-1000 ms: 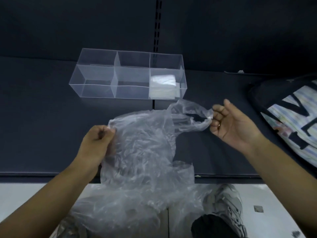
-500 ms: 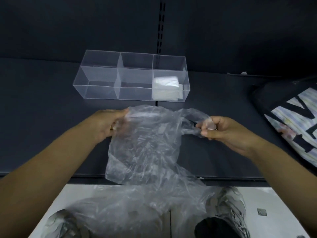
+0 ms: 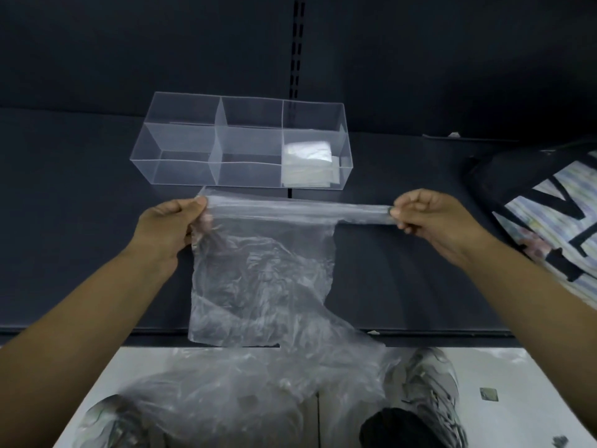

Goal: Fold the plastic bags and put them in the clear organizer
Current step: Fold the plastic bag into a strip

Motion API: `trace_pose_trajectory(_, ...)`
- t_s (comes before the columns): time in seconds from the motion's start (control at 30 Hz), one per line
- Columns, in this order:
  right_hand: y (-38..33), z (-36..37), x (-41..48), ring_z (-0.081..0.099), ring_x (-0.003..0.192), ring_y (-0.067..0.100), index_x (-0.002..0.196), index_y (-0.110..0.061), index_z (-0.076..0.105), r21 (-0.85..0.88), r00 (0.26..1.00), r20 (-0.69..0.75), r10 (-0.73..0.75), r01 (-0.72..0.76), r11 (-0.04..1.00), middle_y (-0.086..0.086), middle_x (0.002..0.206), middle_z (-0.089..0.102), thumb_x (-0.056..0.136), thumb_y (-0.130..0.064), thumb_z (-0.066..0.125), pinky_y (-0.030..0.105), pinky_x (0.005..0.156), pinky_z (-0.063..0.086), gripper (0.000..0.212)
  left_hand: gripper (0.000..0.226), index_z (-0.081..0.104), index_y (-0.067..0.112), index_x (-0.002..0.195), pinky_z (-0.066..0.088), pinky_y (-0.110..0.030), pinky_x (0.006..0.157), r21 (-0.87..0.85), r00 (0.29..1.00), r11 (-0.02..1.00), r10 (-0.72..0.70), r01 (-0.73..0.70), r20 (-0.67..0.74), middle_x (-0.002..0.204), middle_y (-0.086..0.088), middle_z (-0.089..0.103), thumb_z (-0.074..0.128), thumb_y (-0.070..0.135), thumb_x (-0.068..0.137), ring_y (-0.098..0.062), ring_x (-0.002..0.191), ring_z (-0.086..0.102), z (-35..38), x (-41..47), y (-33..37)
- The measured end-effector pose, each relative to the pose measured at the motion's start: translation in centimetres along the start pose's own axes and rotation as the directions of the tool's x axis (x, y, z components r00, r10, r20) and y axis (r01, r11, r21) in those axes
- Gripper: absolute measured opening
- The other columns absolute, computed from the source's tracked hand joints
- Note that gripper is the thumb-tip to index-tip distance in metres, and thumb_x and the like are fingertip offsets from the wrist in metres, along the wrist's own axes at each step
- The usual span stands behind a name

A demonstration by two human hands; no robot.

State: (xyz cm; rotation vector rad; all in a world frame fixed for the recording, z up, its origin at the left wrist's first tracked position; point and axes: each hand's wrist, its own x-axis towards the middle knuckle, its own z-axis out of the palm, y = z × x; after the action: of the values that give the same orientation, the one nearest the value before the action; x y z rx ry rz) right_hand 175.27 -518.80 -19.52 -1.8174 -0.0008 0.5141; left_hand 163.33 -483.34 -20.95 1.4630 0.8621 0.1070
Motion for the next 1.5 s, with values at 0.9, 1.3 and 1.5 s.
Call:
trace_pose_trajectory(0.9, 1.5, 1.5, -9.3, 0.056, 0.098, 0.009, 0.057, -0.021, 0.059, -0.478, 0.921, 0.387, 0.036, 0.167, 0.862, -0.014, 0.099, 0.058, 0.074, -0.062, 0.053, 0.019, 0.089, 0.037, 0.044, 0.074, 0.023, 0.013, 0.150, 0.016, -0.054, 0.116, 0.876, 0.824, -0.019, 0.331, -0.482, 0.461, 0.157, -0.006, 0.021, 0.005, 0.060, 0.096, -0.024, 0.146, 0.017, -3.2, -8.8, -9.5)
trace_pose_trajectory(1.3, 4.9, 1.1, -8.0, 0.057, 0.049, 0.006, 0.091, -0.018, 0.062, -0.293, 0.999, -0.010, 0.043, -0.044, 0.955, 0.003, 0.061, 0.068, 0.083, -0.014, 0.073, 0.015, 0.045, 0.045, 0.014, 0.079, 0.036, 0.009, 0.145, 0.010, -0.046, 0.119, 0.828, 0.896, 0.454, 0.428, -0.328, 0.120, 0.157, -0.008, 0.025, 0.036, 0.060, 0.084, -0.024, 0.146, 0.016, -4.3, -9.1, -9.1)
trace_pose_trajectory(1.5, 5.6, 1.5, -8.4, 0.056, 0.050, 0.004, 0.085, -0.025, 0.062, -0.444, 0.994, -0.083, -0.078, 0.033, 0.895, -0.002, 0.060, 0.065, 0.088, -0.020, 0.065, 0.012, 0.049, 0.043, 0.007, 0.071, 0.025, 0.017, 0.150, -0.009, -0.040, 0.117, 0.881, 0.885, 0.302, 0.407, -0.364, 0.226, 0.160, -0.002, 0.015, 0.027, 0.058, 0.092, -0.018, 0.148, 0.001, -3.0, -9.6, -9.6)
